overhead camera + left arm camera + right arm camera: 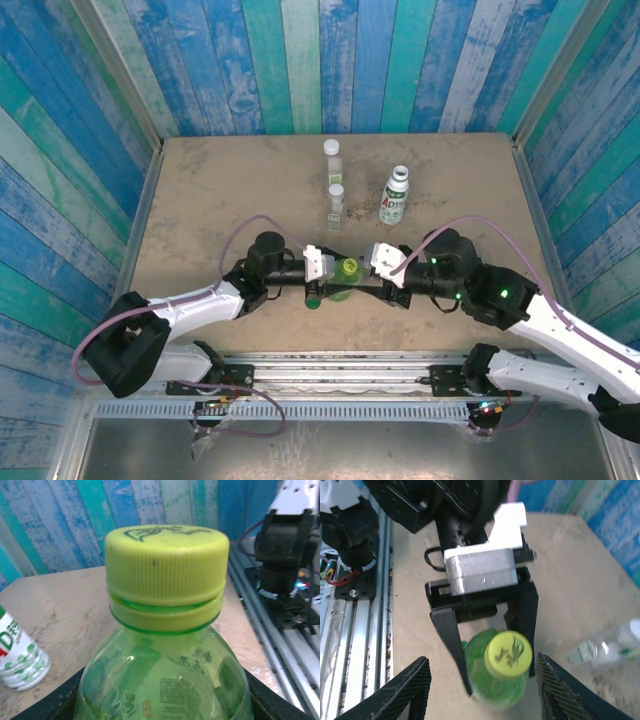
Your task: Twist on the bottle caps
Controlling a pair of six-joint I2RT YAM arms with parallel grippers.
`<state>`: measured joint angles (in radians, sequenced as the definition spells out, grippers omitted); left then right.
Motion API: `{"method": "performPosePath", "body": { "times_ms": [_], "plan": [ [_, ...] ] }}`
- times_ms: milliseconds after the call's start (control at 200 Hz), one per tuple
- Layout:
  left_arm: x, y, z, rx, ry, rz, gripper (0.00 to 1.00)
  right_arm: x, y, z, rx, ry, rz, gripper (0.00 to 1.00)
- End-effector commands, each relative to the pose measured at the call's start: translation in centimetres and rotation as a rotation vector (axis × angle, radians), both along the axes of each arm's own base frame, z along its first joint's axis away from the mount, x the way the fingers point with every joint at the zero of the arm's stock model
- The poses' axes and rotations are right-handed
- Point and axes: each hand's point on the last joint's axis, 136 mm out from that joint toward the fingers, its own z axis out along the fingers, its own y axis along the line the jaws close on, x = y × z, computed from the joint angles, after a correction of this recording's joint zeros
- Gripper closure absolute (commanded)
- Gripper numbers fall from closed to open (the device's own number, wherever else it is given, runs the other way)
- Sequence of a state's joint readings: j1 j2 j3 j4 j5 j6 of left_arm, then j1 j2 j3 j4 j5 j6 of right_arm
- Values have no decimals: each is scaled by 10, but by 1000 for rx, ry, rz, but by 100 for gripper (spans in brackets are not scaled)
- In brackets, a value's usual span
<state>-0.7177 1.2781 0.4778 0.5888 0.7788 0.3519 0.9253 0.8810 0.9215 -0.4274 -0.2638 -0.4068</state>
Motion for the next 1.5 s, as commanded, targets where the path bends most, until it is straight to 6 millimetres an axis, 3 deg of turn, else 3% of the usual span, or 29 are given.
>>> {"method": "performPosePath", "body": {
  "times_ms": [0,205,486,626,766,1021,1111,1232,1397,1497],
  "plan": [
    [-17,2,37,-89,-61,-89,50,-6,20,12,55,-87,149,46],
    [-20,2,41,-98,-63,-110,50,5,22,-1,37,-37,142,52],
    [-18,1,40,-92,-62,-99,50,6,21,-6,48,24,147,65],
    [-19,2,43,-98,-67,-103,50,7,21,-16,21,51,142,59],
    [-20,2,44,-100,-69,-103,50,9,23,-17,18,69,134,59],
    [-13,2,44,-108,-74,-63,50,9,22,-12,37,98,114,75],
    [0,2,51,-139,-73,9,50,14,23,-11,65,141,62,78],
    [33,3,66,-201,-69,182,51,38,20,-8,140,232,-132,88],
    [98,9,72,-248,-19,495,51,73,12,-24,190,253,-463,95],
    [130,17,75,-277,13,653,52,97,-3,-34,231,260,-727,95]
  ]
}}
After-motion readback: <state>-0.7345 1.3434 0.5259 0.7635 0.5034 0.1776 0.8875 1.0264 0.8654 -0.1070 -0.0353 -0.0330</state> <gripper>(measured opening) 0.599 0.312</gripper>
